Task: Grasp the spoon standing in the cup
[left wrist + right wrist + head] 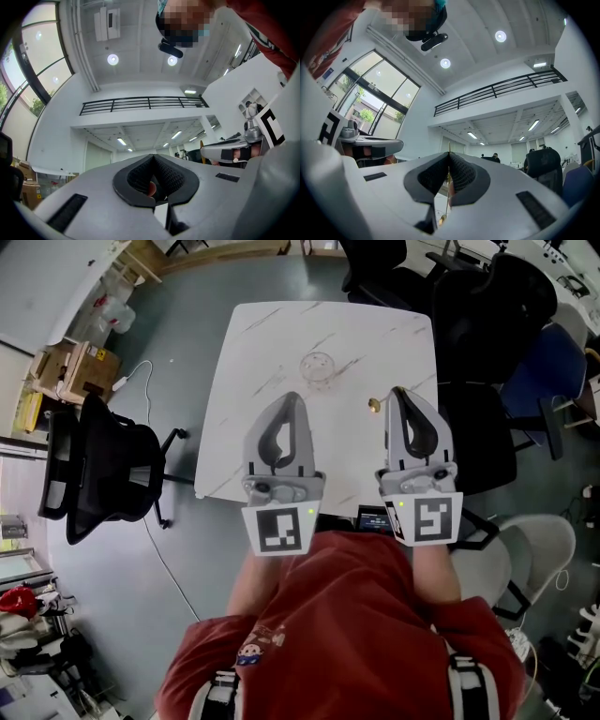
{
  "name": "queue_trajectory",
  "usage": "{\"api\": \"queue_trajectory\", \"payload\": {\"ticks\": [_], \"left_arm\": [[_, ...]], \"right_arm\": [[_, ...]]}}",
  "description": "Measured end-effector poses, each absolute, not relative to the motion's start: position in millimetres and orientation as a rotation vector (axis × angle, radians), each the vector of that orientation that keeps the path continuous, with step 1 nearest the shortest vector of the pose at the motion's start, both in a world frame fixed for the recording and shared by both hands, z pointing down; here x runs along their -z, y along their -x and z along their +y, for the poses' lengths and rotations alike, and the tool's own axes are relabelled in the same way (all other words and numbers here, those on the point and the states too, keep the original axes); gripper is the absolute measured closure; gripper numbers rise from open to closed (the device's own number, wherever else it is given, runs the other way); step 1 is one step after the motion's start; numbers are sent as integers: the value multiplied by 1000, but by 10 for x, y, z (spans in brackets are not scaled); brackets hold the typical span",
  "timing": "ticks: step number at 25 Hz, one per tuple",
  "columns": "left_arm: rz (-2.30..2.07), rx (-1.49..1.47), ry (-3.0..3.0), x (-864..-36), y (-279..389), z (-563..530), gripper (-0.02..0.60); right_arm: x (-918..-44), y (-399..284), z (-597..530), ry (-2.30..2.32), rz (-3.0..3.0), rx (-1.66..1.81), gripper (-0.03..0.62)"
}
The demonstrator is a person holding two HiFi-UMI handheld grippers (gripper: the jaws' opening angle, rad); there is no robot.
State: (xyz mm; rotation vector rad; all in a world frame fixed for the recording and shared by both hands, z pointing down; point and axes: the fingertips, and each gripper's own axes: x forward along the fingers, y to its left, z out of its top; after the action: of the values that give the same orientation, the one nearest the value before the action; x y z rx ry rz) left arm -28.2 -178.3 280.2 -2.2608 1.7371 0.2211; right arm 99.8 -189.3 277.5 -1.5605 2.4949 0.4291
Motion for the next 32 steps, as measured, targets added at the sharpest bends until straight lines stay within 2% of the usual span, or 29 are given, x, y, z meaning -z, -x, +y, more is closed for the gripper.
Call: {"api": "queue_trajectory", "payload": {"ticks": [32], "left_arm": [[1756, -203, 2257, -2824, 368, -1910, 572]], "right_arm": [[-2829, -879, -2043, 1533, 2531, -376, 579]]}}
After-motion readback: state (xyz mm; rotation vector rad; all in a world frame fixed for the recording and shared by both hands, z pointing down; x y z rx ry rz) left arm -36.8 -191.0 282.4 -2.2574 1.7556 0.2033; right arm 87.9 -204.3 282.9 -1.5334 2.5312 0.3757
